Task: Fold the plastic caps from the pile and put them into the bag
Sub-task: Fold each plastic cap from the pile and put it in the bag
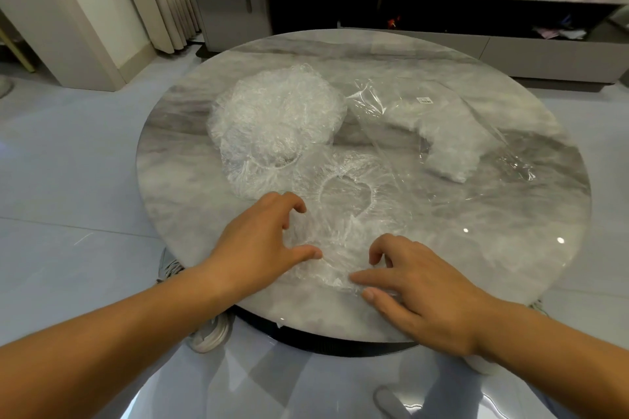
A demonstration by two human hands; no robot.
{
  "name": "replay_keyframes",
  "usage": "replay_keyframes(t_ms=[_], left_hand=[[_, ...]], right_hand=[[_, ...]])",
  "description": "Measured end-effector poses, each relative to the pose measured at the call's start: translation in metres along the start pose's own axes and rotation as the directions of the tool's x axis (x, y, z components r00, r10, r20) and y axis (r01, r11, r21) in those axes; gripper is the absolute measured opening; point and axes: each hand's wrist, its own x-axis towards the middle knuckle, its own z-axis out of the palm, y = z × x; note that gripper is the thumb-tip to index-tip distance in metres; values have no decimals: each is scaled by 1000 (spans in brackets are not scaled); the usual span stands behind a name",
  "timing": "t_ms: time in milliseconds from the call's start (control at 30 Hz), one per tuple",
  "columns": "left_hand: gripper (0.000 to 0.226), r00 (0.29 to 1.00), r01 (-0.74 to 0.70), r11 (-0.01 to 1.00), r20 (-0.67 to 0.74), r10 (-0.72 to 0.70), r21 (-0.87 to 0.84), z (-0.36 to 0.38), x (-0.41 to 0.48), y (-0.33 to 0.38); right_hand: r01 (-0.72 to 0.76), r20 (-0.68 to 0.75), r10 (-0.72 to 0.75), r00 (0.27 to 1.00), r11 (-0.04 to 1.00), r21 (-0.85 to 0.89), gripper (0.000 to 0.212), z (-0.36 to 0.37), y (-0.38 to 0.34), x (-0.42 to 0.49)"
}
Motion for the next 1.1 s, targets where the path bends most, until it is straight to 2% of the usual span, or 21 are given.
replay_keyframes(t_ms=[100,200,267,400,500,600,733,867,1000,1100], left_hand=[[85,995,61,997,-78,-65,-56,5,-1,0],[100,988,152,987,-26,-154,-50,10,0,1],[100,986,165,984,-8,-166,-68,13,1,-1],[93,989,147,987,7,-147,-61,14,3,-2],[89,992,123,991,12,-123,-61,15,3,-3],[88,994,105,992,16,-104,-67,17,2,-7],[87,995,102,994,12,-101,-50,18,2,-10],[87,994,105,993,1,-105,-45,18,2,-9],[89,994,92,995,68,-89,-36,9,1,-9],[100,972,63,998,228,-61,-2,-5,1,-15]], right_hand=[[-32,19,31,999,997,76,52,-5,-1,9],[-98,-111,125,986,970,221,49,-15,-1,26],[-149,-167,207,964,940,307,41,-20,2,44],[-286,6,322,947,832,476,31,-26,10,76],[-312,87,317,945,781,542,43,-26,13,88],[-271,67,283,957,788,552,53,-28,9,88],[-124,-57,174,983,863,490,47,-38,-6,78],[94,-112,-65,992,956,279,37,-35,-19,56],[206,-64,-201,978,974,92,34,-18,-22,40],[216,25,-217,976,975,44,35,-7,-23,34]])
